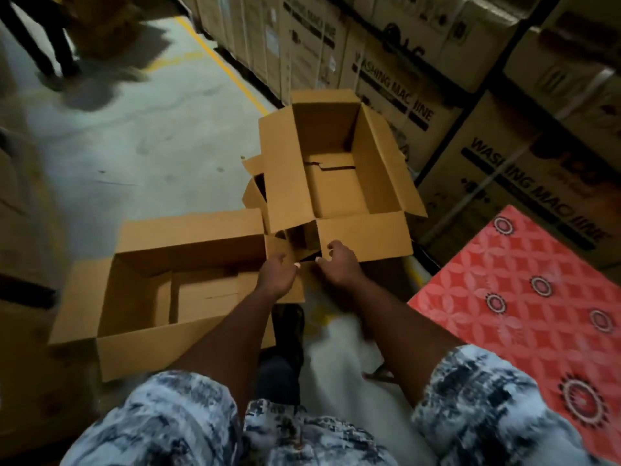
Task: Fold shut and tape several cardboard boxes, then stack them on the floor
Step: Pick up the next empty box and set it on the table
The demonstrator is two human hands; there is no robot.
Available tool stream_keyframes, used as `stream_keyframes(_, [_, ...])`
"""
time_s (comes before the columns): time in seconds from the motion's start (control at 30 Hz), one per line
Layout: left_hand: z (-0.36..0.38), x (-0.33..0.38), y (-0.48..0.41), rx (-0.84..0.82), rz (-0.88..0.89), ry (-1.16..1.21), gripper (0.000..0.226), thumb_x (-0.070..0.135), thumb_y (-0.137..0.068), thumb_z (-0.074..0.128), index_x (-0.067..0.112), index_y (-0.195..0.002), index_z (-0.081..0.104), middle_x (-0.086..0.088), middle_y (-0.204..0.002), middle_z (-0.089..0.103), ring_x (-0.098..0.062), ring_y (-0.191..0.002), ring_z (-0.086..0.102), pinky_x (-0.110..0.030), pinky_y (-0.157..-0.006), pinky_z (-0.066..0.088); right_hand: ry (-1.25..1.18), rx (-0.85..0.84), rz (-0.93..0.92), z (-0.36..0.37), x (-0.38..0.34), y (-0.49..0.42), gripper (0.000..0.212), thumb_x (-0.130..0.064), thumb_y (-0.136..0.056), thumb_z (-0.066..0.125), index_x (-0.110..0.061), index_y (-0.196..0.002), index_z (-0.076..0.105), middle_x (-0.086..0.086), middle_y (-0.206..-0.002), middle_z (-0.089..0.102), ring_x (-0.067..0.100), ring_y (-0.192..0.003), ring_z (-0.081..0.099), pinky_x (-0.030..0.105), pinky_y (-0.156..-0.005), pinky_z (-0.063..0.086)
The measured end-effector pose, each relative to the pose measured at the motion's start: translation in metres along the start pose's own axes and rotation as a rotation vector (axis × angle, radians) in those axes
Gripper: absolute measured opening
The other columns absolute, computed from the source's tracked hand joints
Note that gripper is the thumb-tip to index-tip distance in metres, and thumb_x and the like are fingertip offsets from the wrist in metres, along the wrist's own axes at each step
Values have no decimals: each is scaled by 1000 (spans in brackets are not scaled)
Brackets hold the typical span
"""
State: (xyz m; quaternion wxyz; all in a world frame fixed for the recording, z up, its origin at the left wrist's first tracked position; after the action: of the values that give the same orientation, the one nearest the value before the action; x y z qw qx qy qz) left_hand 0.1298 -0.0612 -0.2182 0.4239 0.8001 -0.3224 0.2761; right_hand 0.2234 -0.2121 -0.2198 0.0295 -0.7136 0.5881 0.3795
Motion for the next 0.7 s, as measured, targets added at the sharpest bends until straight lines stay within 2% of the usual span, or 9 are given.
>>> stream_keyframes(0.1, [11,34,-47,-32,15,-14,54,27,-101,60,12,-150,44,-9,-151,49,-29,-135,49,-32,-100,41,-6,54,65,-33,14,-52,55,-35,-97,63,-8,-142,46,16,-137,57,33,-123,56,37,-95,48])
stream_keyframes(0.3, [31,88,-145,-81,-10,-36,57,23,-99,62,10,-151,42,-15,-148,50,-32,-128,54,-39,-104,47,50,66,175,-86,42,-147,55,-34,-99,60,-7,-144,44,16,-139,52,35,-125,53,39,-96,47])
stream_keyframes(0.4, [36,111,-193,-85,2,-25,57,21,-98,63,8,-150,42,-17,-140,57,-32,-116,63,-43,-98,54,85,76,240,-106,52,-195,54,-36,-99,59,-8,-142,45,16,-141,48,37,-127,50,43,-99,47])
stream_keyframes(0.53, [37,134,-253,-49,2,-43,57,17,-98,64,3,-149,42,-16,-139,57,-32,-120,60,-30,-88,50,83,161,313,-135,58,-255,51,-34,-97,61,-6,-138,48,18,-138,50,40,-125,51,46,-101,47])
stream_keyframes(0.63, [37,138,-292,-3,-48,-103,63,22,-94,69,2,-147,41,-20,-149,44,-37,-132,49,-40,-104,45,126,195,345,-154,64,-291,50,-35,-96,60,-8,-137,49,17,-137,50,38,-126,50,48,-102,46])
stream_keyframes(0.7, [39,139,-315,26,-61,-150,57,21,-92,71,-1,-138,45,-22,-142,43,-38,-128,48,-44,-103,43,131,230,371,-163,73,-316,53,-35,-95,61,-8,-138,46,16,-139,48,37,-128,47,48,-104,44])
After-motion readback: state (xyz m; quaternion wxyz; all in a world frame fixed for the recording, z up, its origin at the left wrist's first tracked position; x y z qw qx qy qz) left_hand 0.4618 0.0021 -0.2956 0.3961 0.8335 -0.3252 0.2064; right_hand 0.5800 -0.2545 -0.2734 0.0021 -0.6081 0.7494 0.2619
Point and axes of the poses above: each hand's wrist, its own y-axis away from the middle knuckle, its own z-axis out of the palm, x = y × z, the point moved 5 cm from there along -y, towards the middle knuckle
